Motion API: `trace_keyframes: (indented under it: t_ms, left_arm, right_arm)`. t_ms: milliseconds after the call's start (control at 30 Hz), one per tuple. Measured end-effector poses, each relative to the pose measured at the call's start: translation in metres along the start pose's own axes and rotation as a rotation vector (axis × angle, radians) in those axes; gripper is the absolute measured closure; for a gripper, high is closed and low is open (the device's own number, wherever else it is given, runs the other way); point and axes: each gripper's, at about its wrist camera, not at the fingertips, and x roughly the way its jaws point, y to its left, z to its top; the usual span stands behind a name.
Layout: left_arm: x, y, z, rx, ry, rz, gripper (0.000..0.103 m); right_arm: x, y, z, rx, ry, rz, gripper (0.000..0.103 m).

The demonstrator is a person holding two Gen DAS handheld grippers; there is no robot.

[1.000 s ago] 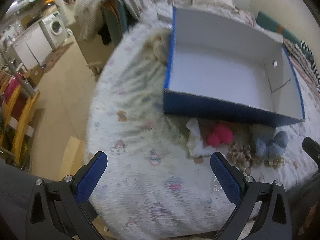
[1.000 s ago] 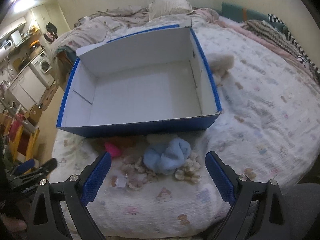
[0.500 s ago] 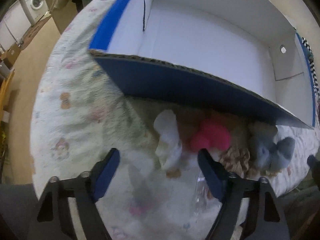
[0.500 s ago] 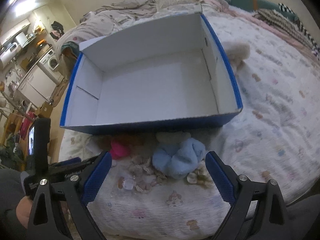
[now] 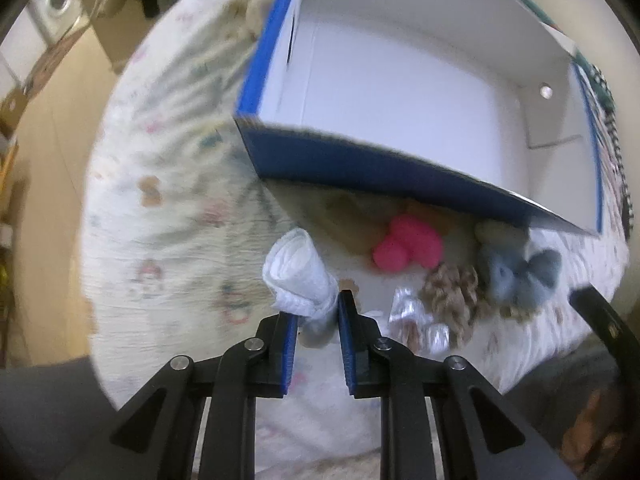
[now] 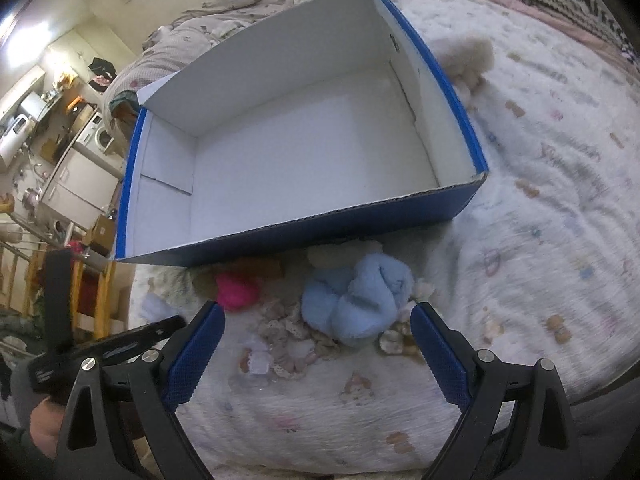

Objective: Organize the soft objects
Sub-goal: 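Grasp the white sock with the left gripper while the right gripper approaches the scrunchies, then grasp the beige lace scrunchie with the right gripper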

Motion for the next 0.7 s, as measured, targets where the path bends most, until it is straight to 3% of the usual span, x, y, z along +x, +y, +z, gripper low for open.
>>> trace_keyframes:
  t_ms: [67, 200, 367, 467, 600, 700]
  left_arm:
    - [-0.017, -0.002, -0.001, 0.057, -0.024, 0.02, 0.085]
    - [-0.034, -0.004, 0.0, 0.109, -0.048, 0.06, 0.085]
    - [-0.027, 0.002, -0.001, 0.072, -0.043, 0.005, 0.085]
    - [-0.023, 0.001, -0.001, 0.064, -0.065, 0.02, 0.085]
    - [-0.018, -0.007, -0.001, 0.092, -0.076, 0.056, 0.085]
    - [-0.017, -0.004, 0.0, 0.075, -0.076, 0.067, 0.085]
  right_arm:
    - [0.004, -0.001, 0.0, 0.025, 0.017, 0.024, 0.012]
    - [0.014, -0.007, -0.005, 0.093, 0.079, 0.075, 0.018]
    - [0.033, -0.014, -0.016, 0.218, 0.19, 0.146, 0.022]
    - [0.049, -0.015, -0.025, 0.301, 0.241, 0.13, 0.022]
    - [0.074, -0.011, -0.035, 0.421, 0.256, 0.103, 0.022]
    - [0.086, 0.001, -0.035, 0.438, 0.245, 0.063, 0.022]
